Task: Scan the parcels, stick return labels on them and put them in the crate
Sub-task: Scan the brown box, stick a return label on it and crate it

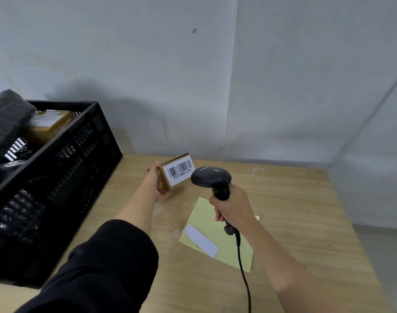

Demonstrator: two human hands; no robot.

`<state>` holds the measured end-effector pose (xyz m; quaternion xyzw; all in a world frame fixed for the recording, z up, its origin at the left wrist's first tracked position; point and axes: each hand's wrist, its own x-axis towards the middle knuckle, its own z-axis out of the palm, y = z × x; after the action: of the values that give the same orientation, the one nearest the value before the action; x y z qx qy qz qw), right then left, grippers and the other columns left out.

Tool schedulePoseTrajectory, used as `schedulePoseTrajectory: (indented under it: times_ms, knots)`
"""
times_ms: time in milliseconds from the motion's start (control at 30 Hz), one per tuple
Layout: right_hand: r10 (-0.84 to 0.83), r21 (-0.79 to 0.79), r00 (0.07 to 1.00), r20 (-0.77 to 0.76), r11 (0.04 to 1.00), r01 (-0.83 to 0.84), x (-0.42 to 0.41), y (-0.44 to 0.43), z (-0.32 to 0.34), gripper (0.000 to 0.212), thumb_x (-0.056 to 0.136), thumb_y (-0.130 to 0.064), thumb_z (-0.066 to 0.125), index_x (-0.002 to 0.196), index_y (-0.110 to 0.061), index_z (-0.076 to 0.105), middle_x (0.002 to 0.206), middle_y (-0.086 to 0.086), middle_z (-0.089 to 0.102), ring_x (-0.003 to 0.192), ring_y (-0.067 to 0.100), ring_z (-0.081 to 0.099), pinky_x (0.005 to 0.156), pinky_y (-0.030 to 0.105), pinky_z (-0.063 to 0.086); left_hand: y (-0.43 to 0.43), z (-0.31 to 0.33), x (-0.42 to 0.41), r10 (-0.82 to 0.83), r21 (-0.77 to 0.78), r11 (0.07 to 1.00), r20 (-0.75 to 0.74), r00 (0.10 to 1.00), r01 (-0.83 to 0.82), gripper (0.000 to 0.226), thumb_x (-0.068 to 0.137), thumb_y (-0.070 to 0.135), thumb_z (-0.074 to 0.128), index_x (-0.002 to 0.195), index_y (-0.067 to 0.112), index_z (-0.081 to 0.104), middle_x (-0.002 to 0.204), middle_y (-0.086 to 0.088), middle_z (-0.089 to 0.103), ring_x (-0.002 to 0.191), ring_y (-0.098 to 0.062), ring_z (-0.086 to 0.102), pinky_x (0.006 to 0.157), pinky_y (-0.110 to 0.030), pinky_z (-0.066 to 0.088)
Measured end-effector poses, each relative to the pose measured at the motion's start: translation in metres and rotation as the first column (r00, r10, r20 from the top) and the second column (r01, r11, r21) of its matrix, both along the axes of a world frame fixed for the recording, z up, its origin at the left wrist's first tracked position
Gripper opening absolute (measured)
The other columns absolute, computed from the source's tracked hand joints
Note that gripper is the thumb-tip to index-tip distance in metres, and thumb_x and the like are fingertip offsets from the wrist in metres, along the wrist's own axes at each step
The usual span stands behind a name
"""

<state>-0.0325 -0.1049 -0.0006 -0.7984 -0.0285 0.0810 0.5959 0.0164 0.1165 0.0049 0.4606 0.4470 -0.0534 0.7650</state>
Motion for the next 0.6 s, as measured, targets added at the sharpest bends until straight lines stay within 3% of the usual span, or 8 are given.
schedulePoseTrajectory:
  times_ms: [100, 200, 300, 433, 600]
  knots:
    - [-0.039, 0.140, 0.995, -0.087, 0.989, 0.051, 0.005, -0.012, -0.006, 0.029, 0.068, -0.008, 0.062, 0.091, -0.021, 0.051, 0.053, 0.007, 0.064, 0.045, 0.033, 0.065, 0.042, 0.031, 0.051, 0.000, -0.003, 0.001, 0.005, 0.021, 1.000, 0.012, 1.000, -0.005, 0.064, 0.076, 0.057, 0.068, 0.117, 0.011, 0.052, 0.109, -0.015, 0.061, 0.094, -0.030, 0.061, 0.070, -0.041, 0.052]
    - [-0.178, 0.251, 0.957, -0.228, 0.939, 0.234, 0.012, -0.035, -0.021, 0.033, 0.073, 0.001, 0.067, 0.099, -0.014, 0.054, 0.074, 0.013, 0.067, 0.057, 0.029, 0.069, 0.056, 0.043, 0.060, -0.011, -0.008, 0.002, -0.025, 0.098, 0.995, 0.055, 0.998, 0.020, 0.059, 0.075, 0.055, 0.069, 0.114, 0.014, 0.052, 0.106, -0.010, 0.062, 0.086, -0.025, 0.062, 0.065, -0.037, 0.050]
    - [-0.320, 0.230, 0.890, -0.326, 0.886, 0.403, 0.017, -0.062, -0.045, 0.025, 0.073, -0.004, 0.074, 0.092, -0.012, 0.059, 0.087, 0.009, 0.064, 0.060, 0.020, 0.068, 0.063, 0.042, 0.061, -0.030, -0.021, 0.003, -0.001, 0.101, 0.995, 0.107, 0.994, -0.009, 0.067, 0.073, 0.052, 0.071, 0.124, 0.014, 0.052, 0.112, -0.009, 0.064, 0.092, -0.024, 0.065, 0.062, -0.034, 0.052]
    - [-0.507, 0.090, 0.773, -0.382, 0.812, 0.577, 0.017, -0.095, -0.078, 0.026, 0.071, -0.020, 0.081, 0.082, -0.006, 0.063, 0.075, 0.010, 0.061, 0.061, 0.024, 0.058, 0.059, 0.032, 0.046, -0.053, -0.040, 0.006, 0.060, 0.039, 0.997, 0.163, 0.985, -0.068, 0.067, 0.075, 0.048, 0.071, 0.126, 0.011, 0.050, 0.113, -0.011, 0.066, 0.092, -0.024, 0.066, 0.062, -0.033, 0.055]
    - [-0.555, 0.063, 0.709, -0.435, 0.766, 0.639, 0.019, -0.116, -0.106, 0.030, 0.075, -0.024, 0.080, 0.090, -0.002, 0.066, 0.082, 0.012, 0.063, 0.074, 0.027, 0.057, 0.067, 0.035, 0.046, -0.067, -0.061, 0.010, 0.106, 0.032, 0.993, 0.175, 0.979, -0.113, 0.048, 0.075, 0.042, 0.074, 0.108, 0.014, 0.050, 0.100, -0.011, 0.063, 0.081, -0.024, 0.067, 0.055, -0.032, 0.056]
